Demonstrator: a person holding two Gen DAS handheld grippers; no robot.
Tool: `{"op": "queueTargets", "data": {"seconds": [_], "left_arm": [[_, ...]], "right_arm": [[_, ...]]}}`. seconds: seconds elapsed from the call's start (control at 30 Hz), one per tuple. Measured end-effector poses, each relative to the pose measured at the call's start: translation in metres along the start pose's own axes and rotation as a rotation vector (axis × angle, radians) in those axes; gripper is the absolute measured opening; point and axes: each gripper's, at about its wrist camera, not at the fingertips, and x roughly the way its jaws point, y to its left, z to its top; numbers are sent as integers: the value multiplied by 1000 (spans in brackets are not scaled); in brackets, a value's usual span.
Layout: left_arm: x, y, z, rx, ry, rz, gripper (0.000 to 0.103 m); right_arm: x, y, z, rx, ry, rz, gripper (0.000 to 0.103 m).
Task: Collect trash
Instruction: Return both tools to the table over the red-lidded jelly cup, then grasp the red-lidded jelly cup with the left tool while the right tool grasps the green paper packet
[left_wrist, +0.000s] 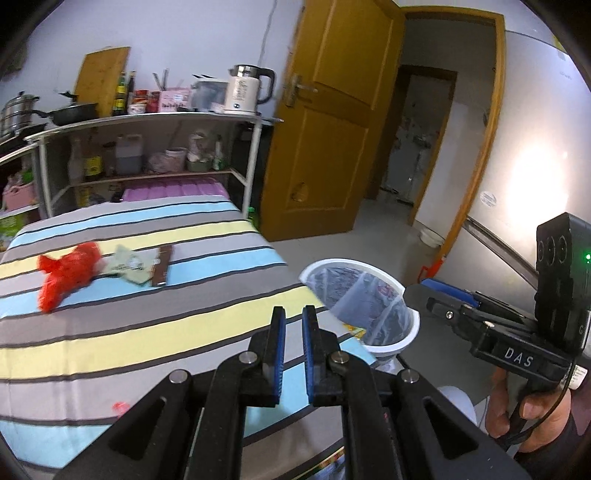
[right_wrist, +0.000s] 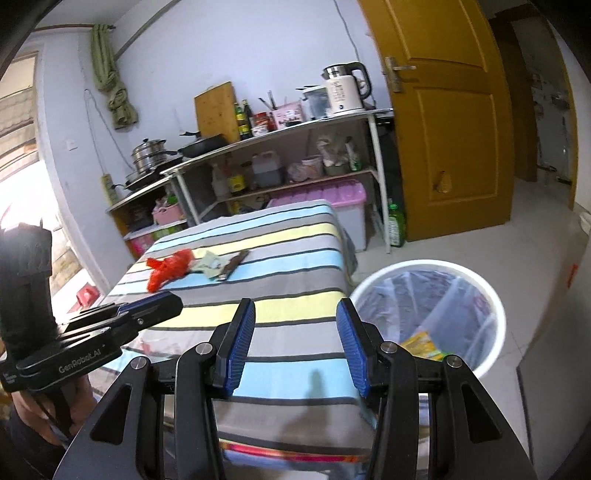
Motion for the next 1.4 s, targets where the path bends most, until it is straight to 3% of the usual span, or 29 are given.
{"op": "queueTargets", "data": {"seconds": [0.07,0.2,0.57,1.03,1.07,1.1,1.13,1.4], "left_arm": [[-8,10,-5,-6,-13,27,12],[-22,32,-16,-37,-36,77,52],[-26,83,-51,-85,-6,187,57],[6,98,-78,-126,101,165,60],[6,98,-77,-127,105,164,57],[8,98,-77,-127,109,165,47],[9,99,-76,-126,112,162,46],[-4,113,-65,-152,56,162,46]], "right_arm": [[2,7,-1,-10,6,15,47],[10,21,-4,-29,27,48,47],[34,44,-10,-77,78,100,47],[56,58,-11,-104,124,111,47],[58,59,-11,-106,128,112,47],[60,60,-10,-108,130,112,47],[63,62,-9,-111,134,113,47],[95,79,2,-146,161,135,47]]}}
